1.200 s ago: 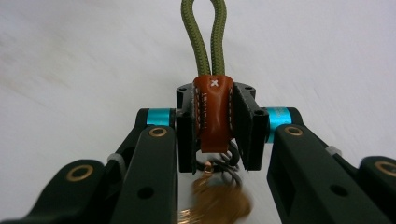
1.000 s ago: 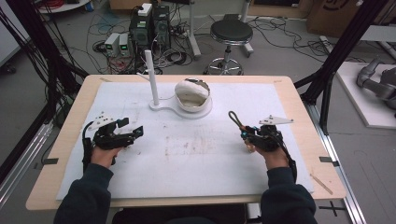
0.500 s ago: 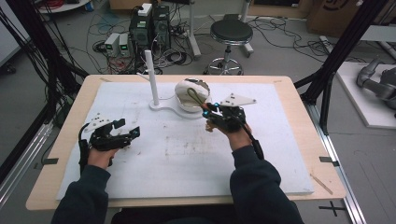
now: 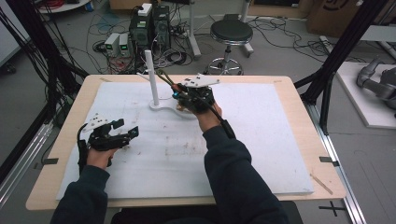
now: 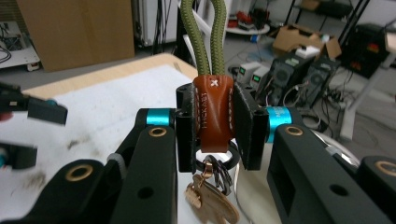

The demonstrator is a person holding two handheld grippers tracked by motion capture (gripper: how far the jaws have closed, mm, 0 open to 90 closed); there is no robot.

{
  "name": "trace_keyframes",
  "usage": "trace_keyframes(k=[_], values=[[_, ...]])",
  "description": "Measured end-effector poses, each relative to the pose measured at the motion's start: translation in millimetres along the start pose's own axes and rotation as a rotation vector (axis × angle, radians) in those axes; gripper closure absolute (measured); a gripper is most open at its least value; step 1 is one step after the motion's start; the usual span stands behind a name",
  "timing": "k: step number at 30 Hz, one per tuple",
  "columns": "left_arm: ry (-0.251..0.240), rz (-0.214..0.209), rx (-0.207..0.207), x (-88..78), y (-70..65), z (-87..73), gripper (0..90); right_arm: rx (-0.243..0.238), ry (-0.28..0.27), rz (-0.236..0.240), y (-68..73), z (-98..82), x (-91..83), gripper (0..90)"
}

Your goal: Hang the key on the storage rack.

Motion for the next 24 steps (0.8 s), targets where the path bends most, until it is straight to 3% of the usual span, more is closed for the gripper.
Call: trace_keyframes(k=[9, 16, 24], values=[[-0.013, -0.005, -0.012, -1.4, 0.8, 0.1, 20.8, -0.047, 0.005, -0.015, 18.2, 18.3, 27.6, 73.0], [-0.015, -0.005, -0.016, -2.2, 1.6, -0.1, 20.9, -0.105, 0.058, -0.03, 29.7, 18.8, 48.2, 73.0], [-0.018, -0.004, -0.02, -2.3, 2.3, -0.3, 20.9, -0.13, 0.114, -0.137, 30.9, 14.7, 67.6, 72.9]])
Point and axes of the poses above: each handheld gripper's, and its own axes: x roughly forward along the jaws, z roughly out of its top, y roughly to its left, the point moved 2 cm from there along x, roughly forward along the jaws, and after that the axes turned 12 degrees about -z, right-handed, at the moved point
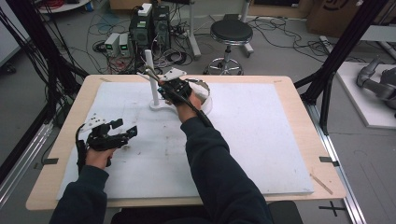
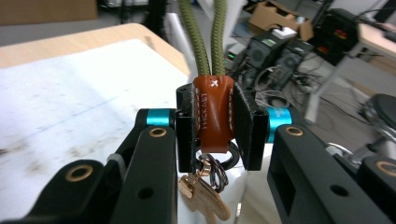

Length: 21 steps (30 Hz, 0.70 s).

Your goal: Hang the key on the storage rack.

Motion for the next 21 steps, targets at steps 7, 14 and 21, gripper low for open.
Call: trace_keyframes(k=[7, 14, 21], values=[[0.005, -0.002, 0.0, 0.2, 0.1, -0.2, 20.9, -0.062, 0.025, 0.026, 6.8, -0.8, 4.9, 72.6], [0.001, -0.003, 0.0, 0.5, -0.4, -0.3, 20.9, -0.053, 0.057, -0.011, 0.1, -3.0, 5.7, 72.0], [0.0, -0.007, -0.001, 0.5, -0.3, -0.2, 21.1, -0.027, 0.047, -0.004, -4.4, -3.1, -0.8, 63.0]])
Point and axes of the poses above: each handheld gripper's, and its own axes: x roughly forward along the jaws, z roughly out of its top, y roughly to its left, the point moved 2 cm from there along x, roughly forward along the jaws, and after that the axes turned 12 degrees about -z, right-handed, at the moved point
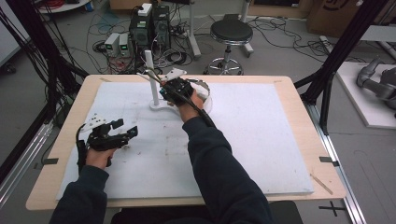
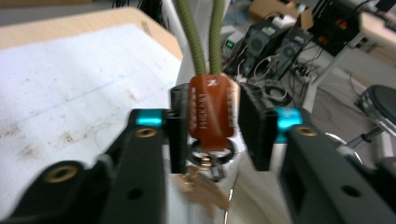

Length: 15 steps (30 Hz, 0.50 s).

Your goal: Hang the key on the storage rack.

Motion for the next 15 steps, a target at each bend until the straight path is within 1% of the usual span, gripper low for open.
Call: trace_keyframes(k=[2, 3, 4, 6, 7, 8, 9, 10, 11, 12, 13, 14, 15], values=[[0.0, 0.002, 0.001, -0.3, 0.4, 0.0, 21.1, 0.007, -0.019, -0.001, -4.3, -1.3, -7.7, 58.7], [-0.001, 0.002, 0.002, -0.2, 0.3, 0.0, 21.1, 0.016, -0.039, 0.003, -12.3, -3.3, -17.7, 56.3], [0.0, 0.002, 0.003, -0.2, 0.1, 0.0, 21.1, 0.016, -0.039, 0.003, -12.3, -3.3, -17.7, 56.3], [-0.002, 0.007, 0.004, -0.2, -0.2, 0.2, 21.1, 0.053, -0.045, 0.03, -23.5, -7.3, -28.5, 53.8], [-0.004, 0.009, 0.001, -0.6, -0.2, 0.5, 21.0, 0.075, -0.036, 0.042, -29.8, -10.3, -34.7, 53.2], [-0.01, 0.013, 0.0, -0.9, -0.2, 0.7, 21.0, 0.095, -0.044, 0.059, -36.3, -14.2, -40.9, 51.4], [-0.011, 0.014, -0.001, -1.3, 0.0, 0.9, 20.7, 0.121, -0.055, 0.1, -49.8, -24.8, -53.6, 47.9], [-0.013, 0.015, -0.003, -1.6, 0.2, 0.9, 20.7, 0.121, -0.055, 0.1, -49.8, -24.8, -53.6, 47.9], [-0.013, 0.017, -0.001, -1.8, 0.4, 1.1, 20.2, 0.146, -0.027, 0.136, -62.9, -38.3, -64.5, 41.7], [-0.016, 0.016, 0.001, -1.8, 0.3, 1.3, 20.2, 0.146, -0.027, 0.136, -62.9, -38.3, -64.5, 41.7], [-0.015, 0.016, 0.011, -2.2, -0.2, 1.6, 20.2, 0.153, -0.027, 0.152, -69.1, -47.4, -70.7, 40.0], [-0.015, 0.018, 0.025, -2.5, -0.8, 2.0, 20.2, 0.146, -0.009, 0.158, -74.8, -57.5, -76.9, 37.7], [-0.02, 0.017, 0.033, -2.6, -1.4, 2.6, 20.2, 0.132, 0.025, 0.146, -80.8, -68.4, -81.9, 34.4]])
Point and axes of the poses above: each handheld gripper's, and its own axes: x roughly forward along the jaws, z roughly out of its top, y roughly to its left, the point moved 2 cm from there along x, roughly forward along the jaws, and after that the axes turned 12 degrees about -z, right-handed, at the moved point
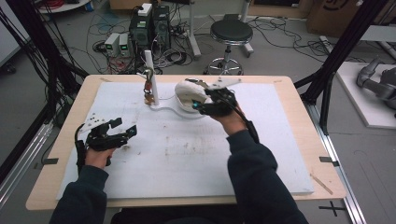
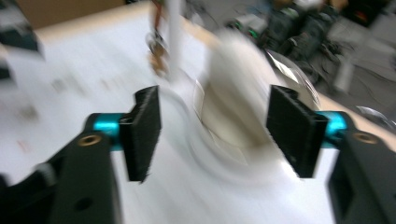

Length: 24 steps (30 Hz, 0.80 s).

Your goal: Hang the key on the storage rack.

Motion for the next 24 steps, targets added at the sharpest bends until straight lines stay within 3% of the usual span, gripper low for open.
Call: trace_keyframes(k=[5, 8, 11, 18, 24], values=[[-0.007, -0.006, 0.042, 1.1, -1.1, 0.7, 20.2, 0.062, 0.03, -0.038, -32.8, -60.0, -27.9, 22.2], [0.0, -0.016, 0.026, 2.6, -1.4, 0.4, 20.2, 0.05, 0.049, -0.067, -49.5, -89.4, -42.2, 21.2], [-0.008, -0.017, 0.014, 4.6, -2.2, 1.0, 20.2, 0.094, 0.069, -0.082, -63.1, -111.8, -55.6, 21.2], [-0.006, -0.009, 0.001, 9.0, -2.9, 1.8, 20.2, 0.121, 0.091, -0.164, -80.3, -151.3, -78.9, 21.2], [0.0, -0.012, 0.008, 13.6, -3.9, 2.3, 20.2, 0.138, 0.077, -0.218, -93.1, -159.6, -91.7, 21.2]])
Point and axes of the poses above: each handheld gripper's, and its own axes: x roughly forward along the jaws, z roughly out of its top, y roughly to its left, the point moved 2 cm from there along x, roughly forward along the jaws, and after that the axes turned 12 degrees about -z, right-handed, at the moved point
